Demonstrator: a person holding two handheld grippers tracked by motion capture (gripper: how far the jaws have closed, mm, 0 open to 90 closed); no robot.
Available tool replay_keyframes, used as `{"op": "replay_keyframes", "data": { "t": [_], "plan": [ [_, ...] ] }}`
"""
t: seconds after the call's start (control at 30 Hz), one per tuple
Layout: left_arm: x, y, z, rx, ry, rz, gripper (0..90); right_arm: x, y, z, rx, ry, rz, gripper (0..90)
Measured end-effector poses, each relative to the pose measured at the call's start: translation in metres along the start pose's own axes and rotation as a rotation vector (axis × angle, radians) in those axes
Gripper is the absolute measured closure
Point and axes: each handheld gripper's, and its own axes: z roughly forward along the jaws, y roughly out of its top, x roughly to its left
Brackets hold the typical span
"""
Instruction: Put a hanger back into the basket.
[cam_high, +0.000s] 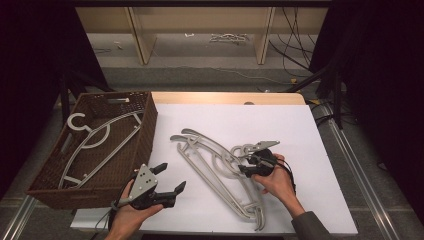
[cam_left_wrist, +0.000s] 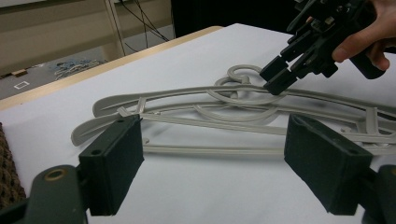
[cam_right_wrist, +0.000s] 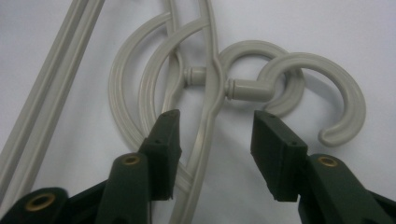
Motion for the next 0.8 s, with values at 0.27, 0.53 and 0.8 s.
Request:
{"op": "replay_keyframes", "data": {
  "t": [0.27, 0.53, 0.8],
  "plan": [
    [-0.001, 0.000, 0.000, -0.002, -0.003, 0.000, 20.1, -0.002, 0.006, 0.008, 0.044, 0.013, -0.003, 59.5],
    [-0.001, 0.000, 0.000, 0.009, 0.000, 0.005, 20.7, -0.004, 0.008, 0.018, 0.088, 0.016, 0.022, 63.8],
    [-0.001, 0.000, 0.001, 0.012, -0.001, 0.000, 21.5, -0.006, 0.011, 0.021, 0.106, -0.002, 0.000, 74.7]
  ]
}}
